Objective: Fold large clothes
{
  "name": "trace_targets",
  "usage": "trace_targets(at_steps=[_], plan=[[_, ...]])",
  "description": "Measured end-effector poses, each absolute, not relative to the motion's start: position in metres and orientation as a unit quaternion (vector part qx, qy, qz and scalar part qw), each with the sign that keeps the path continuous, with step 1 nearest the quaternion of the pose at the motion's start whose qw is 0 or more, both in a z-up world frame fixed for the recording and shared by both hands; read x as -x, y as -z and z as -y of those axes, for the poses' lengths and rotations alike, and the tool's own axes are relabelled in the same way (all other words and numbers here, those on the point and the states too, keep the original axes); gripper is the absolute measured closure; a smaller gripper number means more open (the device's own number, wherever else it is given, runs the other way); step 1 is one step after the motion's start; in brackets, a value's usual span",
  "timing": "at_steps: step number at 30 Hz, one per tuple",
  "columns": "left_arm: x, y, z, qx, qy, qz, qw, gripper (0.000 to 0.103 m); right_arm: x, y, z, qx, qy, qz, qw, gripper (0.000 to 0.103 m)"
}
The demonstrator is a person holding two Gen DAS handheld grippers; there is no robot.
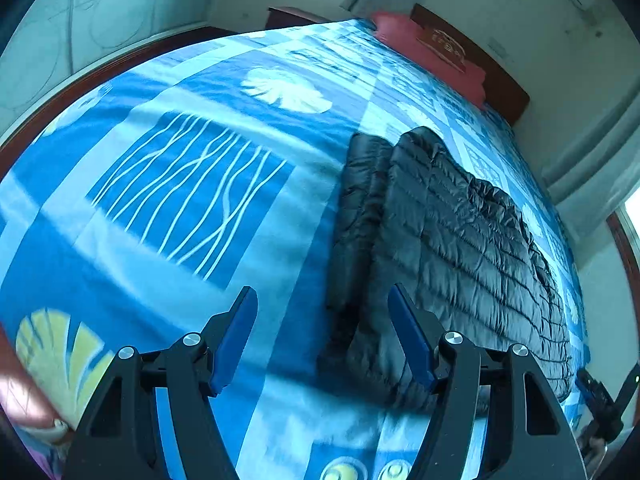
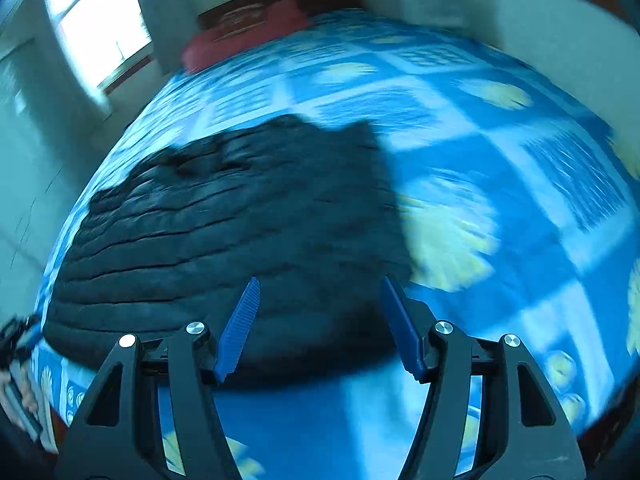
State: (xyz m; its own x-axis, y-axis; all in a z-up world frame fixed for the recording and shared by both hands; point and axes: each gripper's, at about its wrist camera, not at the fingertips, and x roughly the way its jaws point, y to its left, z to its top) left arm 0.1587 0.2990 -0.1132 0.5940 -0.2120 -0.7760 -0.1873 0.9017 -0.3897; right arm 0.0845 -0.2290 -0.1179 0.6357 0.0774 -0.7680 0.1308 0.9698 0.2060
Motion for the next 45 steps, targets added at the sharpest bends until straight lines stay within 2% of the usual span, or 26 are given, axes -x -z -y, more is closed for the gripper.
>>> trace_targets(at_steps=[2, 5, 6, 13, 17, 23, 25, 31, 37, 39, 41, 45], plan=[[-0.171, 0.109, -0.296, 0.22, 0.019, -0.447, 0.867, 0.036, -0.11, 0.116, 0.196, -0.098, -0.016, -0.429, 0.898, 0.042], [-0.194, 0.107, -0.29, 0.204, 0.035, -0.454, 0.867, 0.036, -0.14, 0.114, 0.157, -0.08, -0.05, -0.436, 0.895, 0.056], [-0.204, 0.108, -0.287, 0.197, 0.041, -0.46, 0.865, 0.036, -0.152, 0.113, 0.143, -0.076, -0.062, -0.437, 0.894, 0.056], [-0.242, 0.117, -0.278, 0.154, 0.047, -0.484, 0.86, 0.036, -0.209, 0.12, 0.081, -0.037, -0.078, -0.449, 0.889, 0.057], [-0.254, 0.127, -0.281, 0.172, 0.061, -0.496, 0.849, 0.036, -0.227, 0.158, 0.072, -0.028, -0.066, -0.487, 0.87, 0.056], [-0.265, 0.132, -0.279, 0.183, 0.084, -0.503, 0.84, 0.036, -0.226, 0.172, 0.065, -0.018, -0.058, -0.48, 0.875, 0.055], [-0.27, 0.133, -0.276, 0.177, 0.089, -0.505, 0.84, 0.03, -0.225, 0.173, 0.064, -0.018, -0.058, -0.478, 0.876, 0.055], [-0.287, 0.153, -0.275, 0.194, 0.101, -0.532, 0.818, 0.029, -0.222, 0.176, 0.059, -0.008, -0.052, -0.47, 0.881, 0.055], [-0.293, 0.169, -0.267, 0.175, 0.109, -0.54, 0.816, 0.02, -0.217, 0.178, 0.058, -0.008, -0.052, -0.465, 0.884, 0.055], [-0.294, 0.169, -0.266, 0.168, 0.111, -0.541, 0.817, 0.02, -0.215, 0.178, 0.057, -0.005, -0.05, -0.462, 0.885, 0.055], [-0.295, 0.168, -0.264, 0.166, 0.119, -0.544, 0.814, 0.022, -0.213, 0.179, 0.056, -0.004, -0.049, -0.459, 0.887, 0.055], [-0.296, 0.167, -0.262, 0.178, 0.14, -0.545, 0.807, 0.037, -0.211, 0.18, 0.055, 0.0, -0.047, -0.455, 0.889, 0.055]])
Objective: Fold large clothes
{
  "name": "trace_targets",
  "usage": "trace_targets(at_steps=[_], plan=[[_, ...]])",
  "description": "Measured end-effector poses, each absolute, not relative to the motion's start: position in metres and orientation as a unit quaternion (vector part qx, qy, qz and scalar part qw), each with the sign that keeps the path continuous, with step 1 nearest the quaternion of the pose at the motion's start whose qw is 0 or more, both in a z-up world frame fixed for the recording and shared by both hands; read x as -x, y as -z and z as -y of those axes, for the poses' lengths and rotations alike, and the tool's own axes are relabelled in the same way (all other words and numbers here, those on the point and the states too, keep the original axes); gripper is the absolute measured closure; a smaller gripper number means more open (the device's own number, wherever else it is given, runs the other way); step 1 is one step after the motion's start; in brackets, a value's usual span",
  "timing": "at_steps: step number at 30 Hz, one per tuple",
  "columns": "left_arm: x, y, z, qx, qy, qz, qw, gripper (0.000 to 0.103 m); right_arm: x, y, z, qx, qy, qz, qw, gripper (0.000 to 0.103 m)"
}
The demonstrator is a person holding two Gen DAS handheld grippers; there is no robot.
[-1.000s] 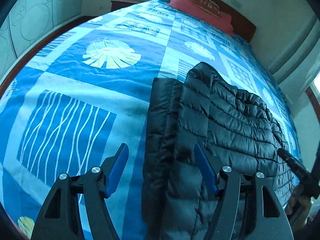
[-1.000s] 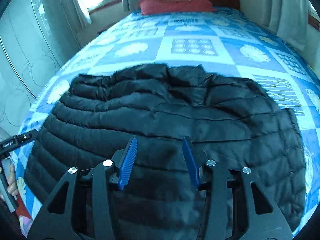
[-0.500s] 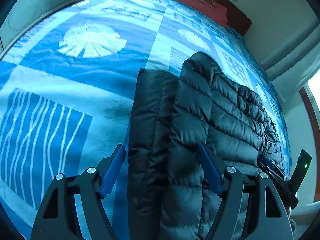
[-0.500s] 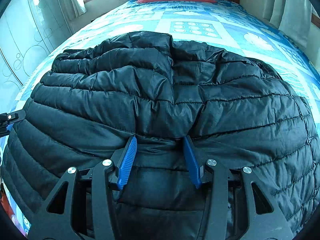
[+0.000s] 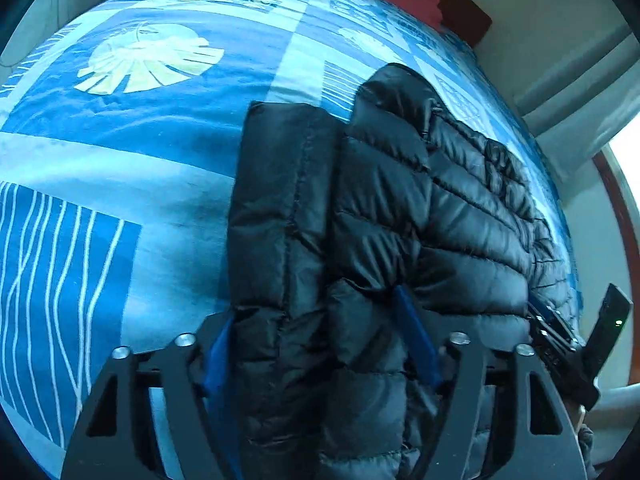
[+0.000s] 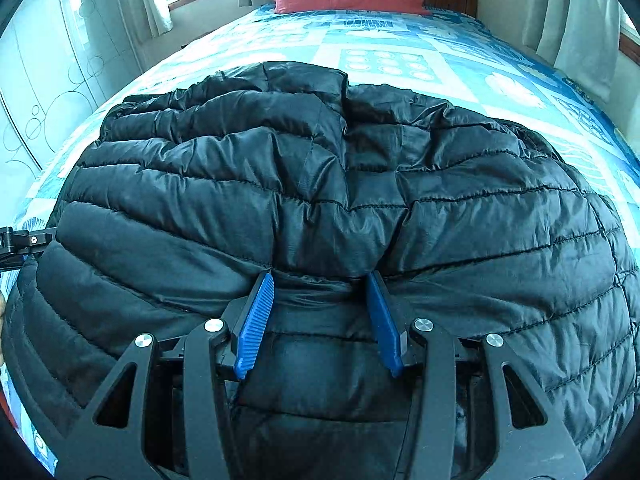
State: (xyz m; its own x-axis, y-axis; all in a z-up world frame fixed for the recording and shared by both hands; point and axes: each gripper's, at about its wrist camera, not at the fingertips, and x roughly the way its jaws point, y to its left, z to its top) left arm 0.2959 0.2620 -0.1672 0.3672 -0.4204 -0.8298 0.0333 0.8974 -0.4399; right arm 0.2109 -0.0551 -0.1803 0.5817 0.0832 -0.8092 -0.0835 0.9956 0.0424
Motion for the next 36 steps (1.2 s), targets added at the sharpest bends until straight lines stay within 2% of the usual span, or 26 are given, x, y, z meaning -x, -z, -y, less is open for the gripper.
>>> trace_targets(at_steps=[5, 12, 14, 16, 19, 22, 30, 36], plan=[[-0.294, 0.163, -0.262, 0.189, 0.138, -0.542, 0.807, 0.037, -0.208, 0.18, 0.053, 0.004, -0.045, -0.452, 0.891, 0.055], [-0.296, 0.164, -0.251, 0.154, 0.146, -0.542, 0.813, 0.038, -0.208, 0.18, 0.05, 0.009, -0.042, -0.451, 0.892, 0.055], [-0.294, 0.169, -0.248, 0.144, 0.144, -0.537, 0.818, 0.043, -0.208, 0.18, 0.05, 0.011, -0.041, -0.451, 0.891, 0.055], [-0.294, 0.168, -0.247, 0.144, 0.15, -0.534, 0.819, 0.057, -0.209, 0.18, 0.05, 0.01, -0.041, -0.452, 0.891, 0.055], [-0.291, 0.163, -0.243, 0.136, 0.155, -0.531, 0.822, 0.071, -0.209, 0.18, 0.049, 0.012, -0.04, -0.451, 0.892, 0.055], [-0.288, 0.152, -0.239, 0.126, 0.154, -0.526, 0.827, 0.081, -0.21, 0.181, 0.049, 0.012, -0.04, -0.451, 0.891, 0.055], [-0.28, 0.123, -0.228, 0.106, 0.134, -0.509, 0.843, 0.084, -0.212, 0.175, 0.047, 0.011, -0.037, -0.453, 0.891, 0.056], [-0.27, 0.098, -0.205, 0.068, 0.093, -0.49, 0.864, 0.084, -0.199, 0.143, 0.065, -0.008, -0.036, -0.438, 0.898, 0.054]])
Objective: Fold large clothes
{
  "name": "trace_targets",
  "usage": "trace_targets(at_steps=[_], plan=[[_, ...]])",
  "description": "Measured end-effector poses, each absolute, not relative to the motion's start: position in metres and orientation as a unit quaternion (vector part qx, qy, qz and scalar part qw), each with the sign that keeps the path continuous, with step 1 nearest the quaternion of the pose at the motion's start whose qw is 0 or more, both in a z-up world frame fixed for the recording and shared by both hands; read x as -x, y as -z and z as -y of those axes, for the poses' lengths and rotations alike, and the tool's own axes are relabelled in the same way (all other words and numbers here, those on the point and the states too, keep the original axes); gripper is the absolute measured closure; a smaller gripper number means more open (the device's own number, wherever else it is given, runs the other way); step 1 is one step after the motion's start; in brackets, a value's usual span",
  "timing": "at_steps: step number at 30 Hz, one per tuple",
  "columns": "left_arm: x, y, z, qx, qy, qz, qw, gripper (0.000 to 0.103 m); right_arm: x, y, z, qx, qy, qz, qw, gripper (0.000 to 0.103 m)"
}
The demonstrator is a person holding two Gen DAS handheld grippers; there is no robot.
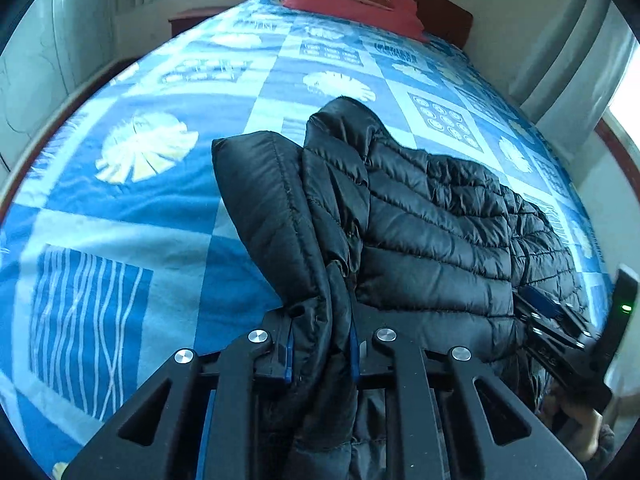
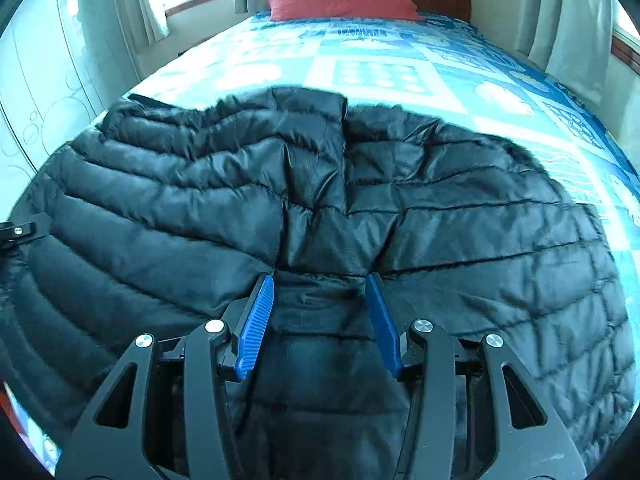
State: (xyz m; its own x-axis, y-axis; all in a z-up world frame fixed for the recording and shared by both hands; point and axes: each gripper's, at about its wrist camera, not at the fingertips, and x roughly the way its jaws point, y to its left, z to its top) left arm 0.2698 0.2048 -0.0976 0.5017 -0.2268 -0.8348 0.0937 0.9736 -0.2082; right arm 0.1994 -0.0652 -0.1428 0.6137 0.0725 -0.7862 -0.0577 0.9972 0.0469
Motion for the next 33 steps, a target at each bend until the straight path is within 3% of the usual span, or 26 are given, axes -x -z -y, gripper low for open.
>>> trace_targets(at_steps=[3, 16, 24, 33], plan=[[-0.265, 0.085, -0.188, 0.049, 0.079, -0.478, 0.873, 0.084, -0.183, 0.119, 0.084, -0.001, -0.029, -0.415, 0.91, 0.039], [-0.238, 0.015, -0.025, -0.022, 0.156, -0.411, 0.898, 0.084, -0.121, 0.084, 0.232, -0.057, 0.056, -0.378, 0.922, 0.035], [-0.228, 0.053, 0.094, -0.097, 0.194, -0.42, 0.882, 0.084, -0.095, 0.096, 0.311, -0.102, 0.128, -0.384, 0.909, 0.034], [-0.217, 0.111, 0.146, -0.097, 0.21, -0.447, 0.864, 0.084, -0.082, 0.123, 0.338, -0.107, 0.156, -0.41, 0.892, 0.034]])
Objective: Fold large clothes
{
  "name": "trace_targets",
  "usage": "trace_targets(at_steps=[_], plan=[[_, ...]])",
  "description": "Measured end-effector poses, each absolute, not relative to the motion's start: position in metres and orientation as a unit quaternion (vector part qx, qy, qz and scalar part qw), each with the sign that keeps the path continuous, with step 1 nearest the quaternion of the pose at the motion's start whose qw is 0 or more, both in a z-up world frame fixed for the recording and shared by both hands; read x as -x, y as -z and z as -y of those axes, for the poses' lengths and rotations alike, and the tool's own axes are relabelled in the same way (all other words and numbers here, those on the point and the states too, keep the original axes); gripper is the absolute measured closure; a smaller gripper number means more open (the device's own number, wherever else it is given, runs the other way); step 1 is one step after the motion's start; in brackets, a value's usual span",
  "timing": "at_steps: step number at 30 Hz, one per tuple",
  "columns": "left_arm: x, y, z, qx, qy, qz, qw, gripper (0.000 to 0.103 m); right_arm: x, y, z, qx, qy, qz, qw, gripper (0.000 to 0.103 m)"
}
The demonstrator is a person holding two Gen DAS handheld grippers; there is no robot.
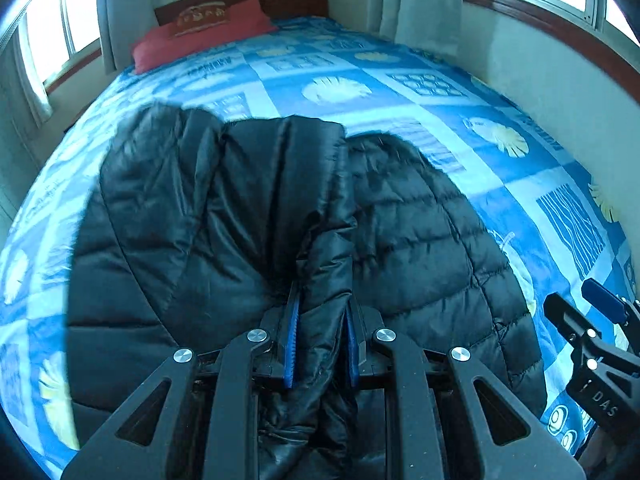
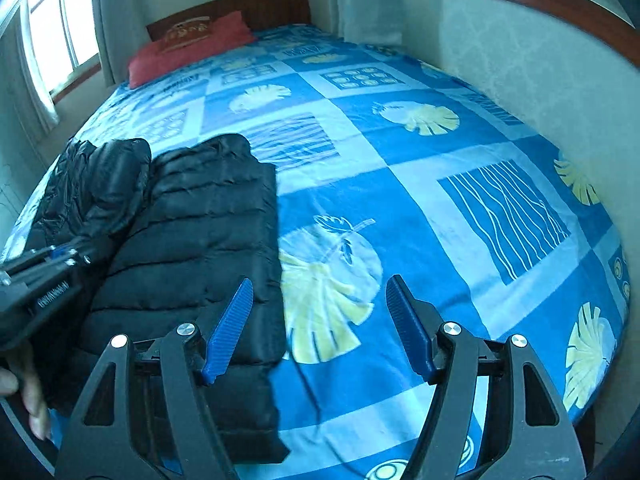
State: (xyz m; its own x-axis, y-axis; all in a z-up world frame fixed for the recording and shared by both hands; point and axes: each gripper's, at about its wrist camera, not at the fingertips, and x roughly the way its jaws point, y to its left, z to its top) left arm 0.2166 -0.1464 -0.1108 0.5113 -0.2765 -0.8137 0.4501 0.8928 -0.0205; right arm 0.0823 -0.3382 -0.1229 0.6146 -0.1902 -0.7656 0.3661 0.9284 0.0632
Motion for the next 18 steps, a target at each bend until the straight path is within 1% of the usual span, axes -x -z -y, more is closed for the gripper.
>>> trace_targets(at_steps=[4, 8, 11, 13, 16, 18], plan=[[-0.211, 0.121, 0.159, -0.11, 0.209, -0.445, 0.864, 0.084, -0.08, 0.128, 0.339, -0.113, 0.158, -0.416, 0.888, 0.034], [-0.206, 0.113, 0.157, -0.097, 0.208, -0.447, 0.864, 0.083, -0.077, 0.127, 0.336, -0.112, 0.158, -0.416, 0.889, 0.034], [-0.198, 0.103, 0.157, -0.088, 0.211, -0.445, 0.866, 0.069, -0.073, 0.123, 0.333, -0.106, 0.161, -0.413, 0.89, 0.034], [-0.189, 0.095, 0.16, -0.09, 0.217, -0.441, 0.866, 0.054, -0.069, 0.12, 0.332, -0.102, 0.163, -0.411, 0.891, 0.034], [-0.173, 0.078, 0.167, -0.103, 0.228, -0.424, 0.87, 0.041, -0.062, 0.115, 0.331, -0.097, 0.167, -0.407, 0.893, 0.034], [-0.16, 0.064, 0.167, -0.107, 0.245, -0.411, 0.872, 0.039, -0.058, 0.111, 0.331, -0.096, 0.171, -0.403, 0.894, 0.034]])
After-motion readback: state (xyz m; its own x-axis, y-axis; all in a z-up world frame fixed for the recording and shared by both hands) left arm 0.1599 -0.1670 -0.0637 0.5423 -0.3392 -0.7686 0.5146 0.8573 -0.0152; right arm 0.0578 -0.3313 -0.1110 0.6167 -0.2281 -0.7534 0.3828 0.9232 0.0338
